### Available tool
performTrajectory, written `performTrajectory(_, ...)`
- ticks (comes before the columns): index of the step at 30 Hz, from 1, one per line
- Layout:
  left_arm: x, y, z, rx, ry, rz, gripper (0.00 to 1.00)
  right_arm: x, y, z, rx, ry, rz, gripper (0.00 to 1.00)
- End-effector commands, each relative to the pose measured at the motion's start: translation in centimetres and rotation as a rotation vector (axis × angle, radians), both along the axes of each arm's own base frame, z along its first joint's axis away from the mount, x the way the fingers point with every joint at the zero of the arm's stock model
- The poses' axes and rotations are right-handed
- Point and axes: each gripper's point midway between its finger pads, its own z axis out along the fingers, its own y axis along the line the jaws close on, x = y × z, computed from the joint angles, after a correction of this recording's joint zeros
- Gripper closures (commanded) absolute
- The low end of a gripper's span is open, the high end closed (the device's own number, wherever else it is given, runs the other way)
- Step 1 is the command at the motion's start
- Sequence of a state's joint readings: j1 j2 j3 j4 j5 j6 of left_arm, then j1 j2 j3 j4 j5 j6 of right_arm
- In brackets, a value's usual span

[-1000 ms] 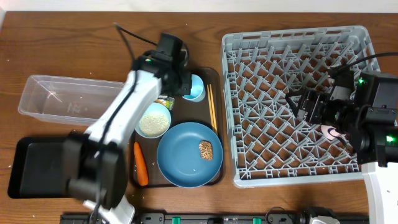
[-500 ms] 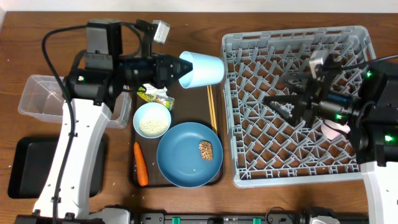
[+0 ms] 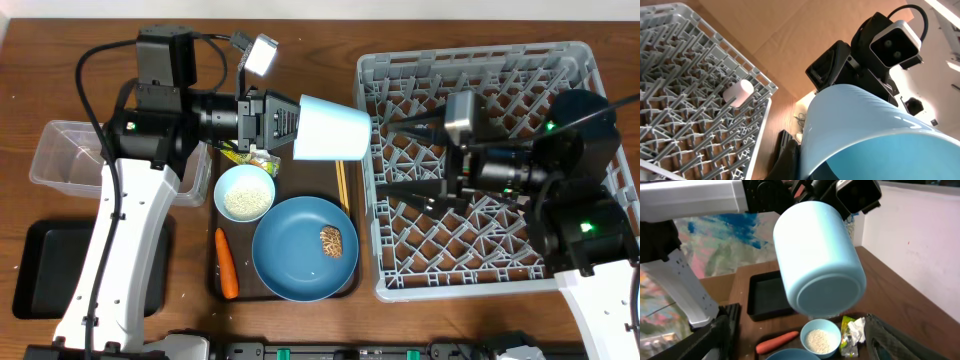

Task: Sort waste into correct bins and load items into the dishwasher rack
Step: 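Hand the light-blue cup from left gripper to right gripper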

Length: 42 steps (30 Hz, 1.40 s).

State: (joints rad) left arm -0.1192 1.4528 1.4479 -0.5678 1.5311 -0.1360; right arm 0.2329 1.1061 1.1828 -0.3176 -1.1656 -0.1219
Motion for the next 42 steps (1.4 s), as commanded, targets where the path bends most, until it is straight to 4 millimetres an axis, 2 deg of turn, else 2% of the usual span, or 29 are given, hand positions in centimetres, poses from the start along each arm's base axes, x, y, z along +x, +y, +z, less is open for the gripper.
performTrajectory(1, -1.0, -0.5, 1.0, -0.026, -0.001, -0.05, 0.94, 0.8, 1.0, 0.2, -0.016, -0.042, -0.039, 0.21)
performTrajectory(5, -1.5, -1.1, 1.0, -0.027, -0.004, -0.072, 0.94, 2.0, 2.1, -0.3, -0.03, -0.057, -0.073, 0.21)
performTrajectory(13, -1.6, -1.2, 1.0, -0.027, -0.004, -0.076, 0.94, 3.2, 3.7, -0.2, 0.0, -0.106, -0.033, 0.2)
performTrajectory(16, -1.6, -1.2, 1.0, -0.027, -0.005, -0.076, 0.94, 3.1, 4.0, 0.0, 0.007, -0.103, -0.026, 0.28)
performTrajectory(19, -1.5, -1.2, 1.0, -0.026, -0.005, -0.075, 0.94, 2.8, 4.0, 0.2, 0.014, -0.106, -0.016, 0.44)
performTrajectory(23, -1.5, -1.2, 1.1, -0.028, -0.02, -0.075, 0.93, 2.0, 4.0, 0.6, 0.026, -0.091, 0.012, 0.53)
performTrajectory(24, -1.4, -1.2, 1.1, -0.028, -0.025, -0.075, 0.91, 1.9, 3.9, 0.7, 0.029, -0.087, 0.012, 0.53)
performTrajectory(25, -1.4, -1.2, 1.2, -0.029, -0.028, -0.075, 0.84, 1.8, 3.8, 0.9, 0.03, -0.091, 0.011, 0.53)
performTrajectory(27, -1.3, -1.1, 1.2, -0.029, -0.034, -0.071, 0.58, 1.6, 3.5, 1.2, 0.033, -0.101, 0.003, 0.53)
performTrajectory(29, -1.1, -0.8, 1.2, -0.029, -0.035, -0.061, 0.36, 1.5, 2.9, 1.7, 0.038, -0.101, -0.015, 0.53)
performTrajectory(32, -0.4, 0.0, 1.2, -0.028, -0.035, -0.03, 0.26, 1.8, 1.2, 2.0, 0.038, -0.066, -0.08, 0.53)
performTrajectory(36, 0.7, 1.7, 1.2, -0.027, -0.029, 0.029, 0.23, 3.7, -2.2, 0.7, -0.004, 0.034, -0.263, 0.5)
performTrajectory(40, 1.6, 3.1, 1.2, -0.027, 0.0, 0.078, 0.23, 5.9, -6.7, -2.7, -0.087, 0.195, -0.5, 0.51)
performTrajectory(42, 1.8, 3.4, 1.2, -0.027, 0.003, 0.089, 0.23, 6.7, -9.4, -5.0, -0.144, 0.293, -0.64, 0.51)
